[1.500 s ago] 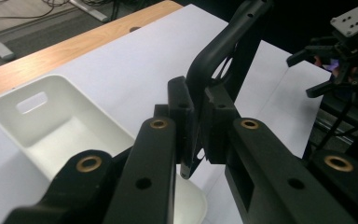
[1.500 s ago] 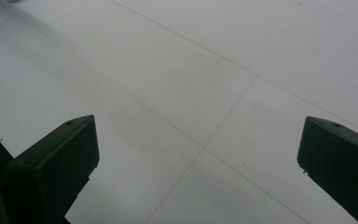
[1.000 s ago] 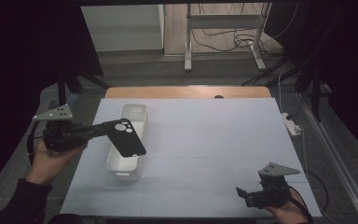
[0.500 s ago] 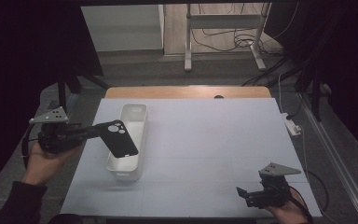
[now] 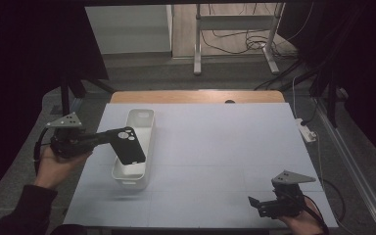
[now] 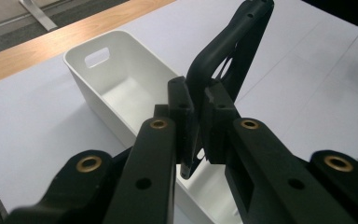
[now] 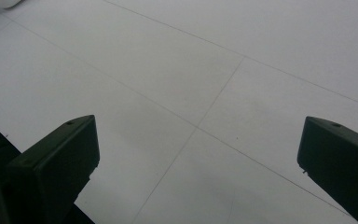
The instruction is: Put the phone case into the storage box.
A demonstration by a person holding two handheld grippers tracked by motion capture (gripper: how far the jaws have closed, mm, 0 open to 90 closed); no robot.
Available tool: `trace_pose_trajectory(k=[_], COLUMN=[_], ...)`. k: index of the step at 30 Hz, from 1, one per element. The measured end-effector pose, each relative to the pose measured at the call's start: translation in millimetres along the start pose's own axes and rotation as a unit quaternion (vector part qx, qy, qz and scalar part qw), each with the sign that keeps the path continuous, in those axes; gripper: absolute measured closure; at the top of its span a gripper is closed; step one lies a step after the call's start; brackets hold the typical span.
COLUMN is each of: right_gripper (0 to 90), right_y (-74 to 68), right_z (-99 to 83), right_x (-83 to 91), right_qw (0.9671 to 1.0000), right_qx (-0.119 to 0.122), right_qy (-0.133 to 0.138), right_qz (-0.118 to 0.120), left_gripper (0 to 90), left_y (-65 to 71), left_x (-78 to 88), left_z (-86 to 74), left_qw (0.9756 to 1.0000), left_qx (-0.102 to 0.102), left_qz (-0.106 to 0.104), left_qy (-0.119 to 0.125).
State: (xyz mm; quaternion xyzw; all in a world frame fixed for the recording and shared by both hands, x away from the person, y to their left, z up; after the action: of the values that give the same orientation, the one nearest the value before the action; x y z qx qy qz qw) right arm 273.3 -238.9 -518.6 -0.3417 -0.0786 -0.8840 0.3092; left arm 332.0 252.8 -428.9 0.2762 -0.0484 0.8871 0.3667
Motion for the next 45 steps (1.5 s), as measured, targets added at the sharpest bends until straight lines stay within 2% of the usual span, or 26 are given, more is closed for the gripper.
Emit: trace_pose_trajectory(k=[12,23,31,45], right_gripper=[0.0,0.0,0.0,0.0], right_y=[0.2,0.5,0.6,1.5], right_z=[-0.3,-0.4,0.5,2.2], right_x=[-0.3,-0.5,0.9,8.3], right_qw=[1.0000,1.0000,1.0000,0.9995], right_qx=[-0.003,-0.007,-0.006,-0.005], right_qy=[-0.002,-0.002,0.006,0.029], right_qz=[0.003,0.005,0.004,-0.007], left_gripper=[83.2,83.2,83.1,83.1], left_y=[-17.6,-35.4,-46.6,-62.1], left_x=[-20.6,-39.5,-51.0,-64.6], left_z=[1.8,7.1,11.0,16.6], left_qw=[0.9999,0.9997,0.9994,0.9994], left_qx=[-0.013,-0.023,-0.030,-0.028], left_qz=[-0.001,0.006,0.011,0.017], left_qy=[0.002,-0.007,-0.009,-0.009])
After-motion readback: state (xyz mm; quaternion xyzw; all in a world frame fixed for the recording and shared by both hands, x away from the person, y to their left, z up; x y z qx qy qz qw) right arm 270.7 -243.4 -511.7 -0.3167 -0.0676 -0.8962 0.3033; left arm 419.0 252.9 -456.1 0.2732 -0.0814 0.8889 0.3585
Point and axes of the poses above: each handheld gripper's, and its own axes: x roughly backward along the jaws, z roughly out of its top, y roughly to its right, the point moved 8 cm from there along -x, roughly forward along the jaws, and after that the axes turned 5 degrees about y, right-handed, at the moved point
